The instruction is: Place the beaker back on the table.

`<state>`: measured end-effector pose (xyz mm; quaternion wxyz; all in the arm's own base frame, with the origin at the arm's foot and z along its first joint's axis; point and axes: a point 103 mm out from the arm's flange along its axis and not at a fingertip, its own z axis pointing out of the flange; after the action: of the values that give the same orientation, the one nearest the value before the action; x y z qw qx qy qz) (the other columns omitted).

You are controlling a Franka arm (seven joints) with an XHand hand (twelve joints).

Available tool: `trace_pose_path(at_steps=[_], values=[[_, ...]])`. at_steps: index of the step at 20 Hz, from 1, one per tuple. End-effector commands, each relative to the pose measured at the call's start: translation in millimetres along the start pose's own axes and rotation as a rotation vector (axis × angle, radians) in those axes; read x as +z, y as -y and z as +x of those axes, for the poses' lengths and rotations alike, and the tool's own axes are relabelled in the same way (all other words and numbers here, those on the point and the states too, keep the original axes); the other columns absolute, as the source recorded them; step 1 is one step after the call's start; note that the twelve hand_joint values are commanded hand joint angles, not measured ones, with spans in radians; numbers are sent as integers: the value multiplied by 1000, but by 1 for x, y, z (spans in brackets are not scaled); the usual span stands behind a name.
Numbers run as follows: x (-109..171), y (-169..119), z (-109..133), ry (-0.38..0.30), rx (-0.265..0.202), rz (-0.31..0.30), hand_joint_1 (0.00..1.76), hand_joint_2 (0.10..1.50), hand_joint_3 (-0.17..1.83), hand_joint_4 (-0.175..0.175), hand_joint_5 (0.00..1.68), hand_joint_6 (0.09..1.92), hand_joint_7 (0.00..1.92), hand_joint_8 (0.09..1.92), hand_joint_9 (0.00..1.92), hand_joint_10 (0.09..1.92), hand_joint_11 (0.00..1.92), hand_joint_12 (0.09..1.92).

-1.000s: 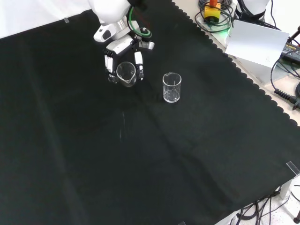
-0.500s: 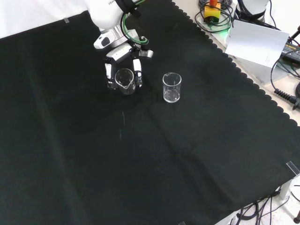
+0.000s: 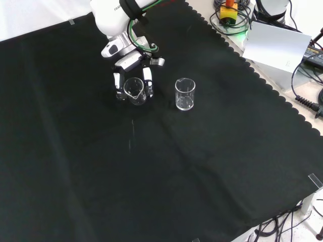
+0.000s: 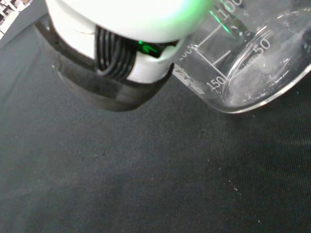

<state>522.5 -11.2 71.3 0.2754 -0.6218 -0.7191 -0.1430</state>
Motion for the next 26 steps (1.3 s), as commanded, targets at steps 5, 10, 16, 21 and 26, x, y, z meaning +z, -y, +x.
trace_pose_path(at_steps=[5,10,16,21,26], values=[[7,6,-8,-37,-15,61,1292,998,-38,-106,892,803,732,803,1242,87,950,884],[5,12,-10,-9,-18,84,1133,984,-165,-47,369,611,323,681,802,87,438,1212],[-5,19,-12,-4,-10,106,1030,958,-175,-47,301,367,201,655,652,87,257,1298],[-14,24,-12,23,33,162,930,917,-175,-56,262,182,113,636,556,87,178,1332],[-27,31,-8,29,58,162,837,895,-175,-54,199,87,28,613,427,87,34,1382]])
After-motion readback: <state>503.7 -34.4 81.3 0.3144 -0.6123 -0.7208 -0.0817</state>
